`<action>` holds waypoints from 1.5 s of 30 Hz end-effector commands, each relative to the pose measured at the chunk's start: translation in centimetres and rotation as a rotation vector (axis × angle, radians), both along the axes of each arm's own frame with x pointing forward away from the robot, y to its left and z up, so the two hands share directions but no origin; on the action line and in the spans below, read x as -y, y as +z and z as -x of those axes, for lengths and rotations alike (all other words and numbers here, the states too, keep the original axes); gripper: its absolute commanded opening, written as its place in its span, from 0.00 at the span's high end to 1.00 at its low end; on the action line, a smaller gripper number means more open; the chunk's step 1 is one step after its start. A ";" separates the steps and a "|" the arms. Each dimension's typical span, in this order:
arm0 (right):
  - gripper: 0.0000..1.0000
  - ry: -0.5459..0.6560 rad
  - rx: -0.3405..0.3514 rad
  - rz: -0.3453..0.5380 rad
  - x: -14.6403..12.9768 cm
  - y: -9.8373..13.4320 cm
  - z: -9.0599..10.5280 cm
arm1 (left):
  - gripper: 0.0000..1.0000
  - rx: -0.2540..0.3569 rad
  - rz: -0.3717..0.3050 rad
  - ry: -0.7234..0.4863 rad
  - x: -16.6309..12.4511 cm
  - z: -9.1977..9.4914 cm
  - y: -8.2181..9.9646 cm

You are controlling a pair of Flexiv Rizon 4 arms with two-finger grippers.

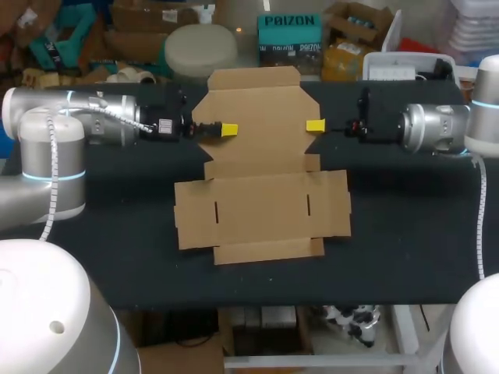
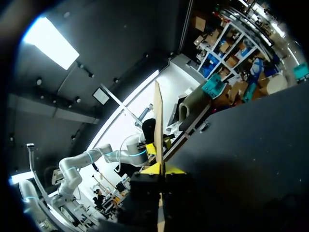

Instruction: Assemble the packaging by folding the flat box into shape, placing the metal phone stand inside, and closing the box properly

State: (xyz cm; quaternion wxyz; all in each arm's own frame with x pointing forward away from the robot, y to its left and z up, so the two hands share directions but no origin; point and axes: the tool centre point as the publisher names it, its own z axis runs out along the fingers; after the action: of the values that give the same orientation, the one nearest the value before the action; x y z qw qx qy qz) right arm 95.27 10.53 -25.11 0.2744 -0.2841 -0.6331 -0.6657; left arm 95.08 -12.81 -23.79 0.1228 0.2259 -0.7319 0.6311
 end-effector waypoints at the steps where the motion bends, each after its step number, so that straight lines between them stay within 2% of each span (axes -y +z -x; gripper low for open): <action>1: 1.00 0.004 0.004 -0.003 -0.1 0.0 -0.1 | 0.73 0.001 0.002 -0.008 0.1 -0.2 -0.1; 4: 1.00 0.004 0.006 -0.004 -0.1 0.1 -0.1 | 0.78 0.003 0.003 -0.010 0.1 -0.2 -0.1; 9: 1.00 0.003 0.009 -0.009 -0.1 0.1 -0.1 | 1.00 0.007 0.009 -0.011 0.1 -0.2 0.0; 22: 1.00 0.009 0.006 -0.021 0.1 0.4 -0.2 | 1.00 0.024 0.023 -0.043 0.4 -0.4 0.0; 23: 0.95 0.008 0.006 -0.020 0.2 0.4 -0.2 | 1.00 0.025 0.023 -0.044 0.4 -0.4 0.1; 24: 0.79 0.006 0.006 -0.015 0.3 0.5 -0.2 | 1.00 0.025 0.023 -0.045 0.4 -0.5 0.1; 25: 0.70 0.003 0.007 -0.009 0.4 0.6 -0.2 | 1.00 0.026 0.023 -0.046 0.4 -0.5 0.1; 29: 0.60 -0.019 0.018 0.018 1.2 1.2 -0.2 | 1.00 0.038 0.023 -0.045 0.3 -0.8 0.4; 45: 0.67 -0.146 0.075 0.134 6.3 3.4 0.7 | 1.00 0.101 0.017 -0.056 0.4 -2.4 1.7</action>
State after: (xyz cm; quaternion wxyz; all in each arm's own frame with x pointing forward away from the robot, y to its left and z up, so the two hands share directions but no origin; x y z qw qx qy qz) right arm 95.80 5.28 -22.54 0.2079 -0.3002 -0.6580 -0.6585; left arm 97.00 -13.35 -22.32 0.1014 0.1766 -0.7366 0.6449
